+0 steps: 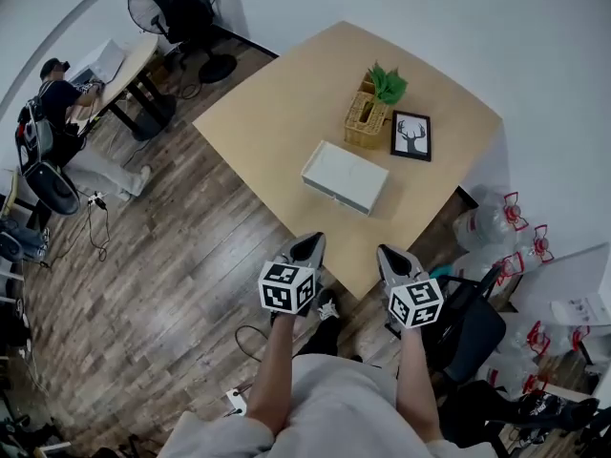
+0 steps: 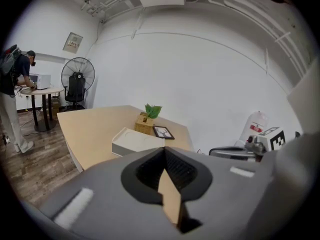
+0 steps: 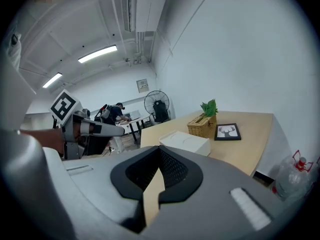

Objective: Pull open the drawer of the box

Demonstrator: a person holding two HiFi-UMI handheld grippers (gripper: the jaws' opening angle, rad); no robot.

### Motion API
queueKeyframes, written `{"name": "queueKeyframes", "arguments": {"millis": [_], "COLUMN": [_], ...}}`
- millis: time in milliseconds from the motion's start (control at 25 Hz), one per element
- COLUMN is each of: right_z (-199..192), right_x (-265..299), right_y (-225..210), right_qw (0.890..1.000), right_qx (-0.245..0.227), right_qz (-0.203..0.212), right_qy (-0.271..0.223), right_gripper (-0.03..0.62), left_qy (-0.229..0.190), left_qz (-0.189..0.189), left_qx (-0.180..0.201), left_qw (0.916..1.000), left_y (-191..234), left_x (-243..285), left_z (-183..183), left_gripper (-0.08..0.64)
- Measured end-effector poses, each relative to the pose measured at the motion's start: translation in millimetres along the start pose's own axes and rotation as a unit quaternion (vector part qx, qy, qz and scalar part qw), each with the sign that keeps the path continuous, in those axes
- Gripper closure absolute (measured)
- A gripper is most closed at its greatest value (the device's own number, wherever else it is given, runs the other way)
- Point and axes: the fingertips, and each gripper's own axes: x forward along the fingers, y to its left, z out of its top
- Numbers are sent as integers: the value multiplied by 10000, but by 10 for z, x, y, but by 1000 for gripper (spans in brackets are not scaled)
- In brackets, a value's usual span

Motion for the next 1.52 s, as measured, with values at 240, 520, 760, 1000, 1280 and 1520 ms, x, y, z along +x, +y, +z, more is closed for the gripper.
{"name": "queueKeyframes", "arguments": {"millis": [240,520,760,1000,1280,1520], "right_z": [183,326,319,375,286,-19], "right_x": [618,1167,1419,1737,1943,2076], "right_y": [-310,-483,-634,-715,-846,-977], "right_qw": [9998,9991,9985,9981,9931,9834], "right_qx": [107,77,-67,-304,-570,-903], "right_qz": [-181,-342,-353,-10,380,570], "right_qy": [70,219,420,540,954,1467], "right_gripper": [591,591,591,591,591,591], "left_qy": [154,296,454,455,506,804], "left_qz": [-147,-291,-333,-152,112,212], "left_qx": [152,220,155,42,-100,-127], "left_qw": [9997,9989,9983,9988,9986,9965], "left_y": [359,769,930,1038,1050,1077], "left_x": [499,833,1071,1180,1284,1425], "left_z": [257,435,355,324,274,-50], "left_gripper": [508,508,508,508,508,508]}}
